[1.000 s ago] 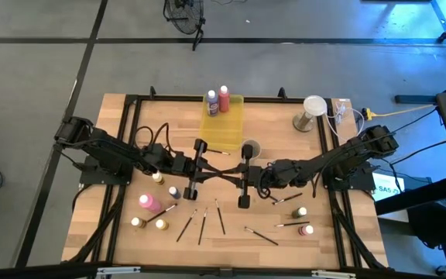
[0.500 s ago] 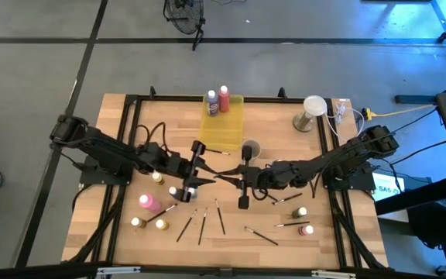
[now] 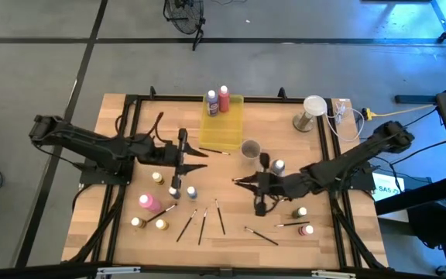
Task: Pick & Place Paint Supplies
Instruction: Put the black paintbrush into the white cup
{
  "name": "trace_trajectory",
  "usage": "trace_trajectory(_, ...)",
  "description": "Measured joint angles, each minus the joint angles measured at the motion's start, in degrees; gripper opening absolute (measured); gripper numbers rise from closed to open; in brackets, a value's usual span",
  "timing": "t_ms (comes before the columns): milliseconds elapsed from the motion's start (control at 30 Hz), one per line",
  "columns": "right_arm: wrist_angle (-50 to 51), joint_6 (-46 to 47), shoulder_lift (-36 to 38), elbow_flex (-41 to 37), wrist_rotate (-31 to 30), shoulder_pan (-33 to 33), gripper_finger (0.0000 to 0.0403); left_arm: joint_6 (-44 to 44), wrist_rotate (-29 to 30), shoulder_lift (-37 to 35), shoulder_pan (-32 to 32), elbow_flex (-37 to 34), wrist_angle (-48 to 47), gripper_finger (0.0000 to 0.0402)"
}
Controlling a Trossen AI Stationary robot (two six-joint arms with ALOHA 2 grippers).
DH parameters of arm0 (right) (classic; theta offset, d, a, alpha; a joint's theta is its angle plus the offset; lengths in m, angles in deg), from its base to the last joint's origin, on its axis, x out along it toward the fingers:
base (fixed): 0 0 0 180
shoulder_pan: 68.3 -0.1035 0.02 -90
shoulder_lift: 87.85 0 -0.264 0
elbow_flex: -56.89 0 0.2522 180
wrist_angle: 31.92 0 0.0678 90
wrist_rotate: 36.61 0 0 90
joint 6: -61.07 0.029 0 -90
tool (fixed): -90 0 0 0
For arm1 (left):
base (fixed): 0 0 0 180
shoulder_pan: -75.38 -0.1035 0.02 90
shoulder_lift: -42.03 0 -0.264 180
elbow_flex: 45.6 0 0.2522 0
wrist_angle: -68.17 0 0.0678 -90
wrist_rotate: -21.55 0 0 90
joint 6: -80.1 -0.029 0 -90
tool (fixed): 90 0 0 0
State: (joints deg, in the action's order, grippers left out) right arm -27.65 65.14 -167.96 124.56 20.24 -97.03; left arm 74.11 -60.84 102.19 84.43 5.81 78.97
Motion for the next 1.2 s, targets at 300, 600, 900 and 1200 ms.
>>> trace_trajectory(300, 22.60, 6.94, 13.17, -0.11, -12.45, -5.36, 0.0011, 3.26, 1.42, 0.80, 0.00, -0.11, -5.40, 0.0127)
trace_trajectory(600, 39.42, 15.63, 26.24, -2.49, -21.67, -3.01, 0.0011, 3.75, 1.33, 1.69, 0.00, -0.11, -5.30, 0.0125)
trace_trajectory(900, 29.77, 15.09, 33.87, -12.66, -13.62, 9.38, 0.0011, 3.75, 1.77, 1.69, -0.98, -0.11, -4.67, 0.0125)
trace_trajectory(1200, 0.76, 1.40, 32.40, -23.49, 5.98, 22.94, 0.0011, 3.75, 0.89, 1.69, -2.09, -0.11, -5.03, 0.0125)
